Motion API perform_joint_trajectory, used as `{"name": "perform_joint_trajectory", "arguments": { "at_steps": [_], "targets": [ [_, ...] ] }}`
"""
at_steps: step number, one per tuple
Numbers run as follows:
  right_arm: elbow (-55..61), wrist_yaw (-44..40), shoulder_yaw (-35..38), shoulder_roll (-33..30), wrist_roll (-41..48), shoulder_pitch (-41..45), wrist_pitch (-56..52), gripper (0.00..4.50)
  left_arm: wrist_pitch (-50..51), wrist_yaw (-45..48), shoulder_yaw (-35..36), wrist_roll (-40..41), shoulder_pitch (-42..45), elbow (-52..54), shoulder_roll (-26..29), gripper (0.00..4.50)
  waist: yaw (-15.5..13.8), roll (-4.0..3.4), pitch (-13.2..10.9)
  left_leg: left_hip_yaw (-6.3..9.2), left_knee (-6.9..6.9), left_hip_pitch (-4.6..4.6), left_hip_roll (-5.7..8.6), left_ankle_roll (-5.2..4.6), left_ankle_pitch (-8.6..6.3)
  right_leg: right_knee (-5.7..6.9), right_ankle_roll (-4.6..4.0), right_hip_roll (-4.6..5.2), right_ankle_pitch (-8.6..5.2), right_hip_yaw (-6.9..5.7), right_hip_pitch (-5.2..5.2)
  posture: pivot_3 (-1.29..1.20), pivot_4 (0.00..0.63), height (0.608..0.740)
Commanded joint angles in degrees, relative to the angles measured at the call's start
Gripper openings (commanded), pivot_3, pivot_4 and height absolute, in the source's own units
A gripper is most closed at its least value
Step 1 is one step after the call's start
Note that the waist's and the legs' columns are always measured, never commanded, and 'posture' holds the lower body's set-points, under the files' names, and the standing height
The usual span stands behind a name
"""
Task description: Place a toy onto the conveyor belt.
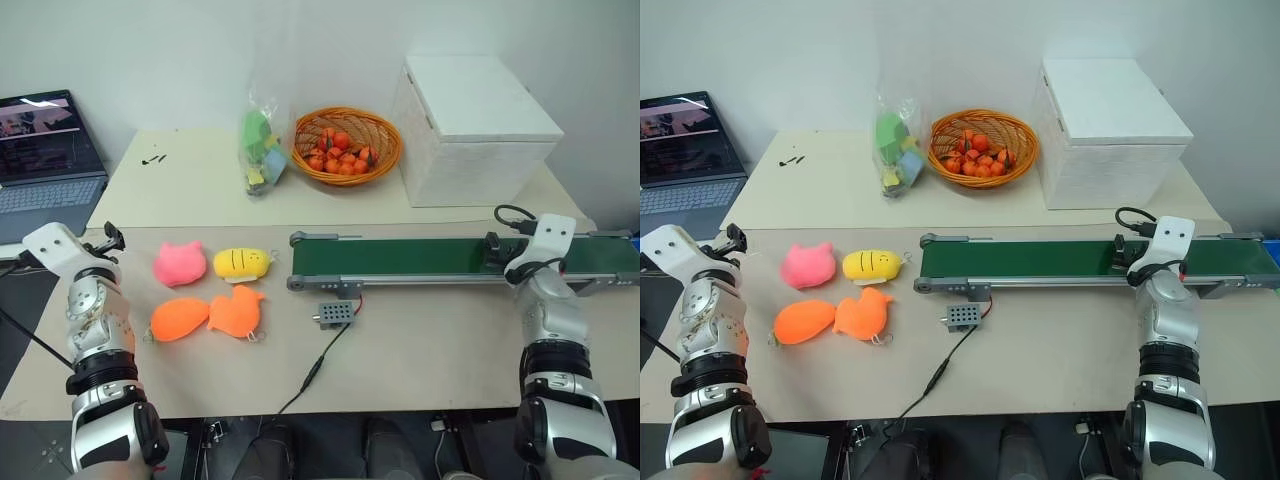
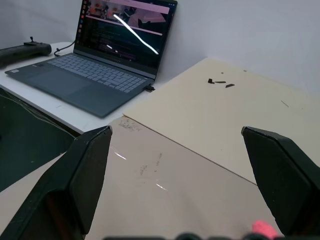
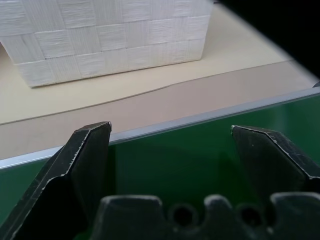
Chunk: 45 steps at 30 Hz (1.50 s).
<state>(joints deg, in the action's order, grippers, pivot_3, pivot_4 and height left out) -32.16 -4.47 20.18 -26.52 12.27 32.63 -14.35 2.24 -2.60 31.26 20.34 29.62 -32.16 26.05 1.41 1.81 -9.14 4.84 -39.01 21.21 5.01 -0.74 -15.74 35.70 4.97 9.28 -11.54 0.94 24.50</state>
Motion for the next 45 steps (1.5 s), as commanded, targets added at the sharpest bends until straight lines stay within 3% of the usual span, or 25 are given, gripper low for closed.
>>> {"name": "perform_joint_trajectory", "arguments": {
  "at_steps": [1, 4, 7, 10, 13, 18, 22, 25, 30, 33, 36, 40, 45],
  "targets": [
    [6.42, -3.28, -1.84, 0.83, 0.82, -0.89, 1.14, 4.50, -1.43, 1.59, -1.24, -0.92, 0.66, 2.04, 0.72, 4.44, 0.00, 0.00, 0.00, 0.00, 0.00, 0.00, 0.00, 0.00, 0.00, 0.00, 0.00, 0.00, 0.00, 0.00, 0.00, 0.00, 0.150, 0.740],
    [19.67, -13.86, -7.85, 3.59, 4.62, -3.75, 0.67, 4.50, -2.11, 2.63, -2.21, -1.16, 0.84, 1.93, -0.01, 4.44, 0.64, 0.00, 0.00, 0.00, 0.01, 0.00, -0.05, 0.00, 0.00, 0.00, 0.00, -0.05, 0.00, 0.00, 0.02, 0.00, 0.150, 0.740],
    [34.59, -27.17, -12.74, 3.70, 15.59, -8.30, -7.66, 4.50, -2.36, 2.79, -2.47, -1.32, 0.87, 1.54, -0.01, 4.44, 1.10, 0.00, 0.00, -0.01, -0.01, 0.00, -0.04, -0.01, -0.01, 0.03, 0.01, -0.03, 0.00, 0.01, 0.01, 0.00, 0.150, 0.740],
    [52.58, -43.45, -20.33, -2.87, 23.87, -17.90, -11.40, 4.50, -2.55, 2.85, -2.63, -1.10, 0.85, 1.66, -0.36, 4.44, 0.95, 0.00, 0.00, 0.06, -0.01, 0.02, -0.04, -0.06, -0.04, 0.00, 0.02, -0.04, 0.00, -0.07, 0.01, 0.00, 0.150, 0.740],
    [59.55, -51.32, -20.11, -6.17, 30.68, -23.38, -11.95, 4.50, -2.60, 2.84, -2.70, -1.18, 0.90, 1.73, -0.52, 4.44, -0.29, 0.07, 0.03, 0.17, -0.07, 0.12, -0.07, 0.02, -0.12, -0.13, 0.09, -0.07, -0.04, -0.23, 0.01, 0.00, 0.150, 0.740],
    [57.76, -53.49, -22.80, -8.56, 23.63, -24.02, -8.33, 4.50, -2.17, 3.20, -2.89, -1.23, 0.75, 2.73, -0.49, 4.44, -0.57, 0.09, 0.02, 0.07, -0.25, -0.04, -0.01, -0.45, -0.43, -0.68, 0.12, -0.05, 0.17, -0.16, -0.28, 0.00, 0.150, 0.740],
    [56.94, -53.87, -23.34, -8.32, 22.67, -23.33, -7.99, 4.50, -0.24, 3.88, -2.33, 0.41, -1.78, 8.65, -0.70, 4.44, -0.57, 0.09, 0.02, 0.08, -0.23, -0.08, -0.10, -0.28, -0.32, -0.57, 0.08, -0.13, 0.20, -0.17, -0.22, 0.00, 0.150, 0.740],
    [56.13, -53.74, -23.62, -8.20, 21.86, -23.12, -7.98, 4.50, 4.69, 5.82, 3.05, 9.23, -6.26, 17.10, -1.39, 4.44, -0.39, 0.08, 0.03, 0.06, -0.22, -0.06, -0.11, -0.16, -0.26, -0.60, 0.07, -0.12, 0.21, -0.14, -0.19, 0.00, 0.150, 0.740],
    [54.38, -54.18, -23.33, -8.05, 21.45, -23.43, -7.59, 4.50, 26.12, 13.03, 21.16, 40.65, -17.52, 20.75, -0.70, 4.44, 0.05, 0.07, 0.03, -0.13, -0.22, -0.08, -0.41, -0.06, -0.38, -0.54, 0.07, -0.14, 0.21, -0.16, 0.01, 0.00, 0.150, 0.740],
    [52.64, -53.92, -23.55, -7.78, 20.18, -23.35, -7.01, 4.50, 36.54, 21.79, 26.56, 53.35, -28.44, 22.05, -1.38, 4.44, 0.39, 0.08, 0.02, -0.27, -0.22, -0.11, -0.54, -0.35, -0.61, -0.53, 0.06, -0.24, 0.21, -0.17, 0.05, 0.00, 0.150, 0.740],
    [51.95, -54.03, -23.37, -7.35, 20.22, -23.29, -7.03, 4.50, 43.88, 30.07, 25.62, 58.94, -39.22, 24.10, -4.95, 4.44, -0.21, 0.06, 0.01, -0.28, -0.24, -0.15, -0.65, -0.36, -0.63, -0.61, -0.01, -0.37, 0.23, -0.19, -0.04, 0.00, 0.150, 0.740],
    [51.20, -53.84, -23.37, -7.13, 19.70, -22.99, -7.32, 4.50, 47.61, 36.57, 19.75, 58.37, -48.58, 25.63, -11.18, 4.44, -1.20, -0.05, -0.02, -0.37, -0.24, -0.63, -0.79, -0.38, -0.78, -0.73, -0.16, -0.43, 0.20, -0.21, -0.45, 0.00, 0.150, 0.740],
    [52.05, -53.74, -22.36, -7.37, 20.85, -23.08, -8.22, 4.50, 46.08, 37.73, 12.98, 54.79, -50.37, 24.97, -17.87, 4.44, -2.15, -0.37, 0.08, -0.42, -0.24, -0.88, -0.94, -0.33, -0.79, -0.75, -0.32, -0.52, 0.15, -0.25, -0.94, 0.00, 0.150, 0.740]
  ]
}}
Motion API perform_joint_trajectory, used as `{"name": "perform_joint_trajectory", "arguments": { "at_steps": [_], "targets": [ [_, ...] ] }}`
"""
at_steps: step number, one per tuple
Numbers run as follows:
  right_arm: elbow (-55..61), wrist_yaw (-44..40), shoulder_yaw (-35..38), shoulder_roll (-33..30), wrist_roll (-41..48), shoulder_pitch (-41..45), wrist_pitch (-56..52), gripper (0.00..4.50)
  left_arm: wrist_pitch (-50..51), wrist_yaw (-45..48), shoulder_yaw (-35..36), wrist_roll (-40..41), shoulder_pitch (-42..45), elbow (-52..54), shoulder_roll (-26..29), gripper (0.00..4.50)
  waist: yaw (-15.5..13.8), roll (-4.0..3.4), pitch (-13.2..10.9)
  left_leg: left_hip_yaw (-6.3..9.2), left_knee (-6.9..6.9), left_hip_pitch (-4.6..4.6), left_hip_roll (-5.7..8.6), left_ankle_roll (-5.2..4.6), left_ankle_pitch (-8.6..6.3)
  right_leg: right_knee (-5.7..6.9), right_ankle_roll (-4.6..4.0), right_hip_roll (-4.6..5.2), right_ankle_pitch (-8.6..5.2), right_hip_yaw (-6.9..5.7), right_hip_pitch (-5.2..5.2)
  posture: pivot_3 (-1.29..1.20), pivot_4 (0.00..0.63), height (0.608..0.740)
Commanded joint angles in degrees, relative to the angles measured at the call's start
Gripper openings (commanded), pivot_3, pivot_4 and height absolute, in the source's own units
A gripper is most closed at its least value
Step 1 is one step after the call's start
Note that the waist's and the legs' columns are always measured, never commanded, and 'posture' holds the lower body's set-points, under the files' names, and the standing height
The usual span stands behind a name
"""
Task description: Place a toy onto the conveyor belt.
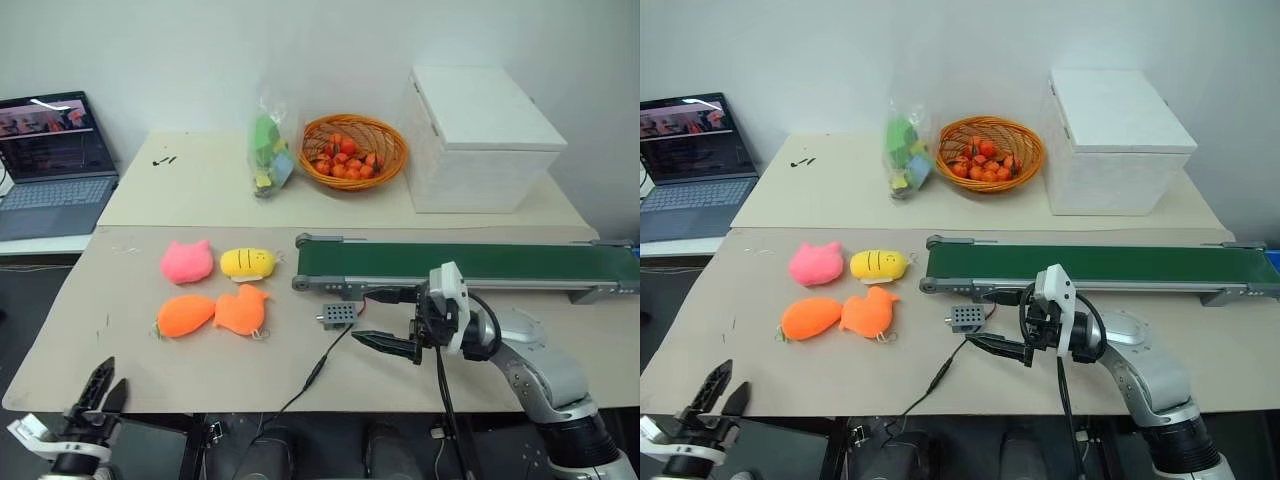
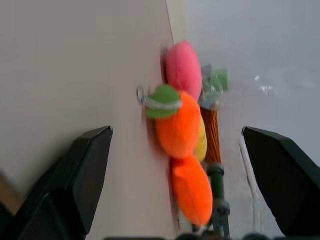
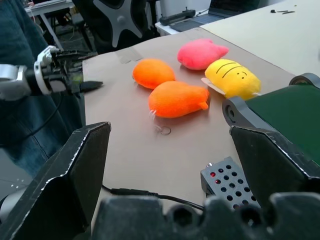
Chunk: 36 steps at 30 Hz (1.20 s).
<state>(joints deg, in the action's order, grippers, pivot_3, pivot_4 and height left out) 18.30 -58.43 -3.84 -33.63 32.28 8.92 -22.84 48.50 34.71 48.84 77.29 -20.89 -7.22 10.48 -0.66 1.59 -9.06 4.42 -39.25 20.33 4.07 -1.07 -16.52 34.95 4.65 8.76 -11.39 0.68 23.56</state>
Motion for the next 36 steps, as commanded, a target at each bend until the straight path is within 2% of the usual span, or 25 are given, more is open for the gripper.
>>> {"name": "perform_joint_trajectory", "arguments": {
  "at_steps": [1, 6, 10, 14, 19, 22, 28, 36],
  "targets": [
    [1.65, 0.24, 1.67, -0.34, 0.83, 0.62, 0.22, 4.50, -0.66, 0.69, -5.33, -2.62, 0.52, 0.17, -2.86, 4.44, -0.13, -0.30, 0.06, 0.01, 0.00, -0.06, 0.00, 0.00, 0.00, -0.03, 0.01, 0.00, -0.01, -0.01, -0.10, 0.00, 0.150, 0.740],
    [2.06, 0.56, 2.50, -0.48, 1.75, 0.82, -0.52, 4.50, -2.76, -0.56, -5.69, -1.73, 5.60, -2.21, -4.58, 4.44, -0.81, -0.65, 0.13, 0.03, 0.00, -0.09, 0.02, -0.04, -0.03, -0.10, 0.04, 0.01, -0.04, -0.03, -0.23, 0.00, 0.150, 0.740],
    [1.97, 0.63, 2.73, -0.58, 1.68, 0.84, -0.46, 4.50, -0.27, -2.06, -9.36, -0.18, 7.48, 3.68, -6.16, 4.44, -1.54, -0.66, 0.13, 0.06, 0.00, -0.10, 0.02, -0.03, -0.02, -0.08, 0.04, 0.01, -0.03, -0.08, -0.25, 0.00, 0.150, 0.740],
    [2.42, 1.01, 2.86, -0.26, 2.08, 0.50, -0.60, 4.50, 2.40, -1.54, -12.67, 2.59, 6.35, 10.11, -5.53, 4.44, -1.37, -0.44, 0.02, 0.08, 0.00, -0.06, 0.03, -0.04, -0.04, -0.19, 0.05, 0.00, -0.03, -0.09, -0.25, 0.00, 0.150, 0.740],
    [2.93, 1.44, 2.93, -0.44, 2.21, -0.35, -0.70, 4.50, 3.65, -1.48, -14.49, 3.99, 3.83, 13.27, -3.56, 4.44, -1.23, -0.43, 0.00, 0.08, 0.01, 0.00, 0.00, -0.01, -0.15, -0.20, -0.01, -0.07, -0.08, -0.05, -0.09, 0.00, 0.150, 0.740],
    [3.13, 1.94, 3.18, -0.34, 2.23, -0.81, -0.86, 4.50, 2.41, -1.88, -13.33, 4.66, 4.44, 11.25, -2.45, 4.44, -0.91, -0.39, -0.03, 0.08, 0.02, 0.00, -0.02, -0.02, -0.17, -0.20, -0.02, -0.10, -0.09, -0.06, -0.09, 0.00, 0.150, 0.740],
    [2.86, 2.27, 2.79, -0.35, 1.78, -0.80, -1.02, 4.50, -3.73, -7.95, -7.98, 8.36, 11.94, 2.50, -2.74, 4.44, -0.23, -0.39, -0.03, 0.09, 0.02, -0.03, -0.04, -0.01, -0.17, -0.16, -0.04, -0.14, -0.10, -0.06, -0.10, 0.00, 0.150, 0.740],
    [3.30, 2.35, 3.57, -0.54, 2.37, -0.54, -1.35, 4.50, -10.14, -16.96, -6.78, 4.40, 18.70, -7.16, -3.47, 4.44, -0.04, -0.45, 0.00, 0.08, 0.10, -0.06, 0.00, 0.01, -0.17, -0.17, -0.07, -0.18, -0.09, -0.01, -0.06, 0.00, 0.150, 0.740]
  ]
}}
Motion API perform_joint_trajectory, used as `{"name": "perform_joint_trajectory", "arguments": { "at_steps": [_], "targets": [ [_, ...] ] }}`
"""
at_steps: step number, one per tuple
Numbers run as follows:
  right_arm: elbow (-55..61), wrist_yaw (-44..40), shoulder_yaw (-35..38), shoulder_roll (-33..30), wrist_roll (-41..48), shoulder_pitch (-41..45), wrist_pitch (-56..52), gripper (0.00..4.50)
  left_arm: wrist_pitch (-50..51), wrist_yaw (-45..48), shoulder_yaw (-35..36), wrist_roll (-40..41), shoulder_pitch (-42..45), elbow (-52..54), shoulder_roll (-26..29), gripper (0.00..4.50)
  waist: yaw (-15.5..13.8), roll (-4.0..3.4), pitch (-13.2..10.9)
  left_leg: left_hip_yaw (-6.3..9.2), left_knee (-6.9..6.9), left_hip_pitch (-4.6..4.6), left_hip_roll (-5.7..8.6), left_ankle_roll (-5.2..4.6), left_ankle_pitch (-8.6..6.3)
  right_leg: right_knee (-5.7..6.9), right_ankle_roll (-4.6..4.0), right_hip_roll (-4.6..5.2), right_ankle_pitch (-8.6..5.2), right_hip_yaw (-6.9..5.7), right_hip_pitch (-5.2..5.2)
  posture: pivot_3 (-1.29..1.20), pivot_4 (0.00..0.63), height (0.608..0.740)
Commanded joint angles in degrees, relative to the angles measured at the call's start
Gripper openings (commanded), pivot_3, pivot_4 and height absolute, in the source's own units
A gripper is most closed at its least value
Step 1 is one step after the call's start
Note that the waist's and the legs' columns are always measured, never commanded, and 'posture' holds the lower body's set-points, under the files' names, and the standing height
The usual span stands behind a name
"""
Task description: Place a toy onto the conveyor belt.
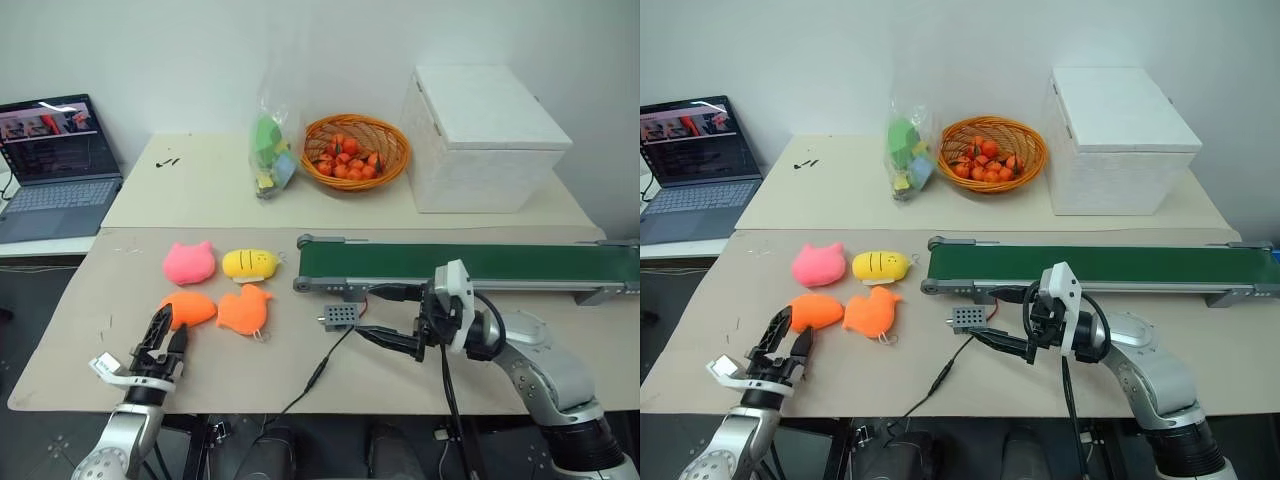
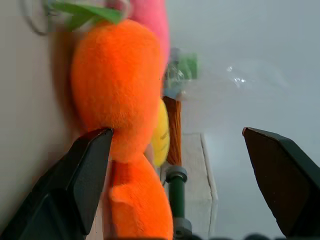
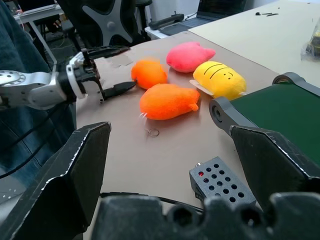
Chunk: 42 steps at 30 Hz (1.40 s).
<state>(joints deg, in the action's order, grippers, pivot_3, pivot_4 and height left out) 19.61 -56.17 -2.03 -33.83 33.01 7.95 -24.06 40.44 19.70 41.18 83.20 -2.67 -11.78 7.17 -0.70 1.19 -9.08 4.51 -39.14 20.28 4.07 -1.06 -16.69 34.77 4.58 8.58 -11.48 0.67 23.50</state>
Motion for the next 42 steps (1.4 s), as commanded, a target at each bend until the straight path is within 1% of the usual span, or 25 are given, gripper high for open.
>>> {"name": "perform_joint_trajectory", "arguments": {
  "at_steps": [1, 4, 8, 9, 12, 16, 21, 24, 29, 30, 32, 34, 35, 37, 38, 40, 42],
  "targets": [
    [2.03, 0.13, 1.99, -0.37, 1.68, 0.41, -0.17, 4.50, -3.11, -2.86, 1.18, -2.00, 1.25, -3.45, -0.05, 4.44, 0.01, -0.07, 0.04, -0.01, 0.06, -0.04, -0.01, 0.01, 0.01, 0.01, 0.00, 0.00, 0.00, 0.02, 0.00, 0.00, 0.150, 0.740],
    [1.99, 0.34, 2.33, -0.37, 1.51, 0.40, -0.31, 4.50, -4.41, -6.00, 3.42, -0.12, 3.67, -6.47, 0.17, 4.44, -0.14, -0.32, 0.18, 0.03, 0.15, -0.11, -0.02, 0.16, 0.10, 0.09, -0.05, -0.05, -0.02, -0.02, -0.03, 0.00, 0.150, 0.740],
    [1.81, 0.58, 2.41, -0.23, 1.16, 0.43, -0.08, 4.50, -3.43, -6.37, 2.78, -0.18, 3.18, -4.52, -0.94, 4.44, 0.18, -0.54, 0.31, 0.04, 0.19, -0.13, -0.08, 0.25, 0.16, 0.12, 0.04, -0.16, -0.12, -0.01, -0.04, 0.00, 0.150, 0.740],
    [1.85, 0.69, 2.36, -0.15, 1.07, 0.41, -0.07, 4.50, -4.07, -7.20, 3.04, -0.43, 3.16, -4.60, -1.36, 4.44, 0.17, -0.55, 0.32, 0.03, 0.19, -0.14, -0.07, 0.26, 0.16, 0.12, 0.17, -0.16, -0.20, 0.00, -0.04, 0.00, 0.150, 0.740],
    [2.12, 0.92, 2.45, 0.03, 1.25, 0.22, -0.20, 4.50, -6.20, -9.15, 3.51, -1.47, 3.79, -4.50, -2.15, 4.44, 0.13, -0.57, 0.33, 0.04, 0.18, -0.14, -0.05, 0.26, 0.16, 0.10, 0.17, -0.16, -0.20, 0.01, -0.07, 0.00, 0.150, 0.740],
    [2.30, 0.93, 2.44, 0.03, 1.64, 0.02, -0.21, 4.50, -7.02, -11.76, 1.63, -3.75, 5.35, -2.87, -2.27, 4.44, -0.06, -0.63, 0.36, 0.07, 0.19, -0.14, -0.06, 0.28, 0.17, 0.11, -0.08, -0.16, -0.04, -0.02, -0.06, 0.00, 0.150, 0.740],
    [2.32, 1.14, 2.50, 0.03, 1.99, 0.27, -0.29, 4.50, -7.22, -12.84, 1.02, -3.51, 6.34, -0.60, -3.25, 4.44, -0.14, -0.61, 0.35, 0.10, 0.18, -0.17, -0.06, 0.35, 0.23, 0.10, 0.25, -0.16, -0.25, -0.06, -0.18, 0.00, 0.150, 0.740],
    [2.21, 1.42, 2.48, -0.02, 2.07, 0.27, -0.11, 4.50, -7.36, -12.86, 0.51, -3.69, 6.07, 0.26, -4.07, 3.72, -0.11, -0.57, 0.33, 0.11, 0.18, -0.17, -0.06, 0.38, 0.25, 0.10, 0.27, -0.16, -0.26, -0.07, -0.19, 0.00, 0.150, 0.740],
    [2.20, 1.79, 2.68, -0.26, 2.08, -0.14, 0.07, 4.50, -7.45, -12.97, 0.23, -3.67, 6.09, 0.57, -4.78, 1.92, -0.07, -0.49, 0.28, 0.12, 0.19, -0.08, -0.03, 0.33, 0.21, -0.04, 0.13, -0.16, -0.18, -0.05, -0.09, 0.00, 0.150, 0.740],
    [2.21, 1.83, 2.69, -0.30, 2.08, -0.26, 0.07, 4.50, -7.32, -12.91, 0.14, -3.75, 6.08, 0.57, -4.74, 1.64, -0.11, -0.49, 0.28, 0.12, 0.20, -0.07, -0.02, 0.30, 0.19, -0.04, -0.03, -0.15, -0.08, -0.03, -0.06, 0.00, 0.150, 0.740],
    [2.26, 1.87, 2.72, -0.33, 2.17, -0.42, 0.10, 4.50, -7.23, -12.88, 0.15, -3.87, 6.13, 0.41, -4.69, 1.03, -0.22, -0.50, 0.29, 0.12, 0.28, -0.05, -0.02, 0.28, 0.18, -0.14, -0.08, -0.15, -0.05, -0.05, -0.03, 0.00, 0.150, 0.740],
    [2.21, 2.02, 2.68, -0.33, 2.07, -0.43, 0.13, 4.50, -7.23, -12.75, 0.15, -4.13, 6.20, 0.06, -4.54, 0.32, -0.33, -0.52, 0.30, 0.12, 0.32, -0.05, -0.02, 0.28, 0.18, -0.17, -0.08, -0.15, -0.05, -0.06, -0.03, 0.00, 0.150, 0.740],
    [2.11, 2.13, 2.62, -0.29, 1.98, -0.34, 0.11, 4.50, -7.24, -12.70, 0.17, -4.25, 6.31, -0.19, -4.42, 0.09, -0.35, -0.55, 0.32, 0.12, 0.32, -0.06, -0.02, 0.29, 0.18, -0.17, -0.09, -0.15, -0.05, -0.06, -0.04, 0.00, 0.150, 0.740],
    [1.90, 2.22, 2.43, -0.21, 1.85, -0.18, 0.10, 4.50, -7.72, -11.70, -0.20, -5.34, 6.52, -0.09, -3.95, 0.03, -0.29, -0.55, 0.32, 0.12, 0.31, -0.08, -0.04, 0.29, 0.18, -0.17, 0.01, -0.15, -0.11, -0.06, -0.11, 0.00, 0.150, 0.740],
    [1.83, 2.23, 2.38, -0.19, 1.87, -0.13, 0.06, 4.50, -8.14, -11.29, -0.41, -5.91, 6.65, 0.32, -3.83, 0.03, -0.29, -0.55, 0.32, 0.12, 0.31, -0.08, -0.05, 0.30, 0.19, -0.18, 0.26, -0.16, -0.25, -0.07, -0.13, 0.00, 0.150, 0.740],
    [1.60, 2.15, 2.26, -0.25, 1.82, -0.11, 0.01, 4.50, -10.83, -12.43, -1.17, -8.79, 7.47, 2.76, -3.80, 0.03, -0.33, -0.55, 0.32, 0.12, 0.31, -0.09, -0.05, 0.30, 0.19, -0.17, 0.30, -0.16, -0.28, -0.09, -0.14, 0.00, 0.150, 0.740],
    [1.28, 2.01, 2.15, -0.28, 1.79, -0.03, 0.01, 4.50, -15.00, -14.72, -2.47, -13.52, 8.85, 6.58, -4.04, 0.03, -0.37, -0.52, 0.30, 0.14, 0.31, -0.08, -0.05, 0.31, 0.20, -0.18, 0.30, -0.16, -0.28, -0.11, -0.14, 0.00, 0.150, 0.740]
  ]
}}
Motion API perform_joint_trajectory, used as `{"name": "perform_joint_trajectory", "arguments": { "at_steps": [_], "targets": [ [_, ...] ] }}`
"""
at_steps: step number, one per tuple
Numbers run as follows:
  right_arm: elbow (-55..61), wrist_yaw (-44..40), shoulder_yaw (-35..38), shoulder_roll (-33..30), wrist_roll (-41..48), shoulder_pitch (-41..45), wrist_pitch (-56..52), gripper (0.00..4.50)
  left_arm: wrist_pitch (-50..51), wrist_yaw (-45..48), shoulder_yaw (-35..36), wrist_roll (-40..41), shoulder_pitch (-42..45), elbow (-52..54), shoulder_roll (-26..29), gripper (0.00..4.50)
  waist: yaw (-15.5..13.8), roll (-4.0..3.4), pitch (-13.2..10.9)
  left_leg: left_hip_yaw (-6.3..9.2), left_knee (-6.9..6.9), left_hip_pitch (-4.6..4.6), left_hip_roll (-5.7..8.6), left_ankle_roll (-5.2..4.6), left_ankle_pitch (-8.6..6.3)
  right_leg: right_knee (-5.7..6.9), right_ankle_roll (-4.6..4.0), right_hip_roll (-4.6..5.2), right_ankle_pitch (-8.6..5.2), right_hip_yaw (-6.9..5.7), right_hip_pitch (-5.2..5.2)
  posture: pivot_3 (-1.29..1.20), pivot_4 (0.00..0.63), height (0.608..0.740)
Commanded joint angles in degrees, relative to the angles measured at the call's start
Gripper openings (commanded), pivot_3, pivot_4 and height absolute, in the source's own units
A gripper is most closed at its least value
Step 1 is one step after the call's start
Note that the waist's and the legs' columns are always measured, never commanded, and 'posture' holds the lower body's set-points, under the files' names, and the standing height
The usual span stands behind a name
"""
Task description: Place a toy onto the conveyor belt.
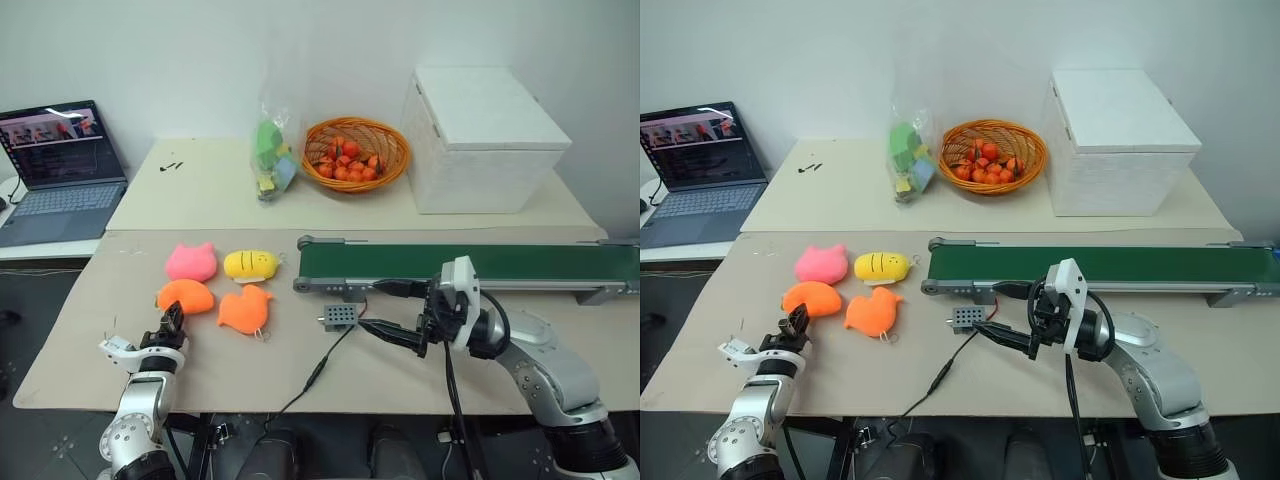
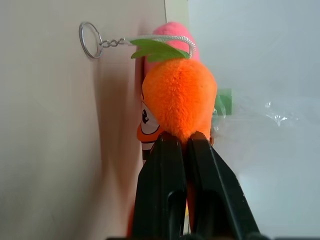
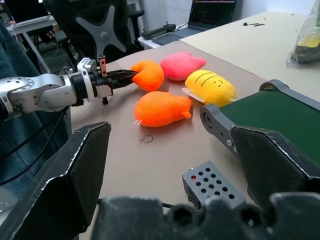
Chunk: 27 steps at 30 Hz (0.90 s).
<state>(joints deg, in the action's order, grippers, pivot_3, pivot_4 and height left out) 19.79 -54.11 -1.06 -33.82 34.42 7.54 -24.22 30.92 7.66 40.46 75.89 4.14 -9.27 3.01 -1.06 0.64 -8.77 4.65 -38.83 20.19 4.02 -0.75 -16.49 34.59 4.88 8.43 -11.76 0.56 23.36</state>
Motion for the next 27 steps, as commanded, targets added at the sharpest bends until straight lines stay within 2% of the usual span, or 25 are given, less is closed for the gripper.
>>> {"name": "perform_joint_trajectory", "arguments": {
  "at_steps": [1, 4, 8, 11, 12, 15, 18, 20, 23, 27],
  "targets": [
    [0.91, -0.14, 1.15, -0.28, 0.39, 0.44, 0.17, 4.50, -6.90, -3.92, -2.84, -8.80, 2.60, 6.22, 0.29, 0.03, 0.00, 0.18, -0.11, 0.00, 0.00, 0.01, 0.00, 0.00, 0.00, 0.00, -0.02, 0.00, 0.01, 0.00, 0.01, 0.00, 0.150, 0.740],
    [-0.08, -0.50, 0.96, -0.43, 0.01, 0.66, 0.28, 4.50, -10.14, -9.63, -8.58, -20.48, 4.82, 13.59, 2.44, 0.03, 0.23, 0.88, -0.51, 0.01, 0.00, 0.11, -0.01, 0.03, 0.01, -0.07, -0.43, -0.02, 0.27, 0.00, 0.11, 0.00, 0.150, 0.740],
    [-0.59, -0.60, 0.69, -0.17, -0.11, 0.98, 0.33, 4.50, -14.60, -17.91, -14.13, -36.81, 7.62, 16.92, 4.94, 0.03, 0.18, 1.02, -0.59, -0.01, 0.00, 0.47, 0.05, 0.04, 0.01, -0.39, -0.45, -0.02, 0.43, 0.03, 0.43, 0.00, 0.150, 0.740],
    [-1.03, -0.52, 0.19, 0.33, -0.25, 1.32, 0.49, 4.50, -15.92, -21.67, -25.80, -55.55, 11.79, 17.79, 9.69, 0.03, 0.28, 1.02, -0.59, -0.10, 0.00, 0.91, 0.05, 0.41, 0.22, -0.43, -0.44, -0.03, 0.60, 0.10, 0.97, 0.00, 0.150, 0.740],
    [-1.13, -0.46, 0.08, 0.46, -0.31, 1.42, 0.51, 4.50, -16.47, -21.92, -28.35, -59.33, 12.68, 17.92, 10.48, 0.03, 0.23, 1.02, -0.59, -0.10, 0.00, 0.96, 0.04, 0.41, 0.23, -0.46, -0.44, -0.05, 0.60, 0.07, 0.98, 0.00, 0.150, 0.740],
    [-1.46, -0.26, -0.08, 1.01, -0.56, 1.70, 0.75, 4.50, -22.75, -18.93, -43.71, -80.52, 16.51, 16.89, 18.50, 0.03, -0.09, 1.03, -0.60, -0.10, 0.00, 1.02, 0.07, 0.37, 0.21, -0.54, -0.44, -0.04, 0.60, 0.05, 0.97, 0.00, 0.150, 0.740],
    [-1.58, 0.31, 0.09, 1.81, -0.76, 1.99, 1.03, 4.50, -36.06, -18.49, -57.65, -103.24, 21.59, 11.05, 28.02, 0.03, -0.16, 1.02, -0.60, -0.13, 0.03, 1.04, 0.07, 0.37, 0.20, -0.55, -0.43, -0.05, 0.60, 0.04, 0.99, 0.00, 0.150, 0.740],
    [-1.59, 0.67, 0.28, 2.27, -0.89, 2.02, 1.30, 4.50, -45.67, -22.73, -64.72, -116.93, 25.73, 5.07, 34.54, 0.03, -0.09, 1.00, -0.59, -0.15, 0.07, 1.02, 0.06, 0.37, 0.20, -0.56, -0.43, -0.05, 0.60, 0.04, 0.99, 0.00, 0.150, 0.740],
    [-1.23, 1.10, 0.55, 2.80, -1.01, 2.02, 1.44, 4.50, -57.91, -32.20, -69.80, -127.82, 31.30, -5.14, 40.90, 0.03, 0.57, 0.95, -0.61, -0.21, 0.19, 0.95, 0.03, 0.35, 0.19, -0.54, -0.43, -0.05, 0.60, 0.14, 1.04, 0.00, 0.150, 0.740],
    [-0.05, 0.74, 1.59, 2.86, -0.29, 1.44, 1.55, 4.50, -68.59, -43.11, -74.77, -136.24, 40.04, -21.49, 44.47, 0.03, 0.46, 0.95, -0.65, -0.17, 0.24, 1.07, 0.00, 0.41, 0.23, -0.44, -0.42, -0.09, 0.60, 0.10, 1.31, 0.00, 0.150, 0.740]
  ]
}}
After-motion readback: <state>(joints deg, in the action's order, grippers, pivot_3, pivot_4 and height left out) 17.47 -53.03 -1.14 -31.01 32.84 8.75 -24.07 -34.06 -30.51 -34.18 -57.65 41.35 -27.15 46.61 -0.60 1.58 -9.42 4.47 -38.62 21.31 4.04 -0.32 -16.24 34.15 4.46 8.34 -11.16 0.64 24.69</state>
